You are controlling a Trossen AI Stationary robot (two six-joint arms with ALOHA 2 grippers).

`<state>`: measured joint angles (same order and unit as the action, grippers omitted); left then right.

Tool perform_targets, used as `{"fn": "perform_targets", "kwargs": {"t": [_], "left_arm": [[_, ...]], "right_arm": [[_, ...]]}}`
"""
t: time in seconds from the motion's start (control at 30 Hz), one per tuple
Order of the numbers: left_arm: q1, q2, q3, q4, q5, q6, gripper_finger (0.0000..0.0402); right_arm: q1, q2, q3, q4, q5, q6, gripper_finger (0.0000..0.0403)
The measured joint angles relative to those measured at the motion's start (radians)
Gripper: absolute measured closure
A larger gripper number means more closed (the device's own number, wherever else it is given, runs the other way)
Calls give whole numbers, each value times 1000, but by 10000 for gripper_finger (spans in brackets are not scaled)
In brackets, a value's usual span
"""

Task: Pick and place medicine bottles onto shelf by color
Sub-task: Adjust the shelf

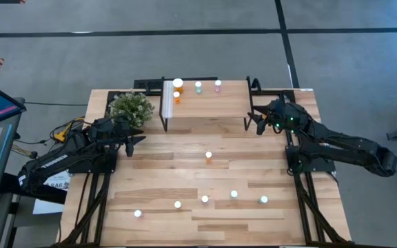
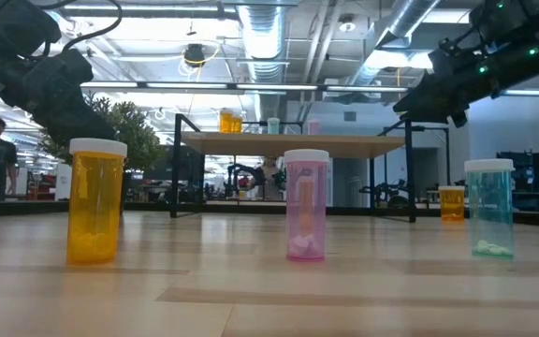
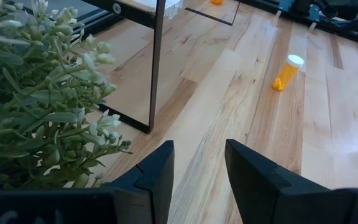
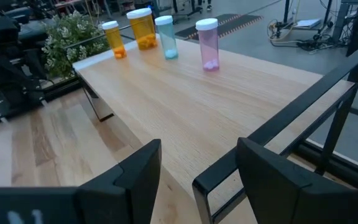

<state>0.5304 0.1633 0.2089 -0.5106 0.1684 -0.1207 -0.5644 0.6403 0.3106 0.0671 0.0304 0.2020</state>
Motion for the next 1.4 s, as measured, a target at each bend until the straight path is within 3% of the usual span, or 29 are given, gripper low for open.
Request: {"fn": "perform_targets", "kwargs": {"t": [0.6,0.77,1.0,1.4], "left_arm": [[0,0,0,0,0,0,272],[0,0,0,0,0,0,272],[0,0,0,0,0,0,272],[0,0,0,0,0,0,272]], "right_arm": [[0,3,-10,-46,134,14,168],[14,2,-3,5,124,41,168],[54,0,-3,111,18,60,168],[38,1,-3,116,20,55,168]]}}
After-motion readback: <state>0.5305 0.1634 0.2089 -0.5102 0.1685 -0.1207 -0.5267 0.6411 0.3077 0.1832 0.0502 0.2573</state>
